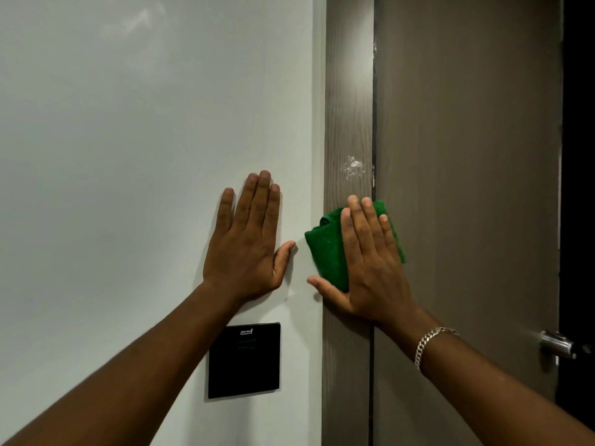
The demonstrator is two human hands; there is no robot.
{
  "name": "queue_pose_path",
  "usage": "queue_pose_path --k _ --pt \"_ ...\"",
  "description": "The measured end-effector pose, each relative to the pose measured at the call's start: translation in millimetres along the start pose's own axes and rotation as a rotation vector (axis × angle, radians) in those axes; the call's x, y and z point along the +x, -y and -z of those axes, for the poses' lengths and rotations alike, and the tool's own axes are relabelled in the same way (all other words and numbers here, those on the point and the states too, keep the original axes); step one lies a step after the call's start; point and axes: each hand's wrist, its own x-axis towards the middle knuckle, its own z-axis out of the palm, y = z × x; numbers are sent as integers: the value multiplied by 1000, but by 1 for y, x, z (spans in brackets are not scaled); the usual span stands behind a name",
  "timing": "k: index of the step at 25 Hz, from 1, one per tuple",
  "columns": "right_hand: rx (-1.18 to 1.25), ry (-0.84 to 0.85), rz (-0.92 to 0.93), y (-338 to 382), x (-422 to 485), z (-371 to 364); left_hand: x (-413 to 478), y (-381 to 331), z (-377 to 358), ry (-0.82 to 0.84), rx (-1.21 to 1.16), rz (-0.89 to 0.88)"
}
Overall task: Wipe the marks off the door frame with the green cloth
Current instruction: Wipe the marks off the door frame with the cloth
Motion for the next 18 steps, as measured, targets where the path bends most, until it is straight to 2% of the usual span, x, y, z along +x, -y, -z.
queue_pose_path --k 3,7,11,15,18 --pt "33 -39 -107 3 27 1 2 -1 -3 -1 -29 16" --pt "35 -14 -64 5 18 1 20 0 0 -21 -43 65" --pt "77 -53 -197 5 38 5 37 1 0 -40 -64 80" --pt "36 -14 -64 -5 34 4 47 4 1 -48 -62 95" --pt "35 -54 -135 -9 59 7 60 4 5 -42 -64 116"
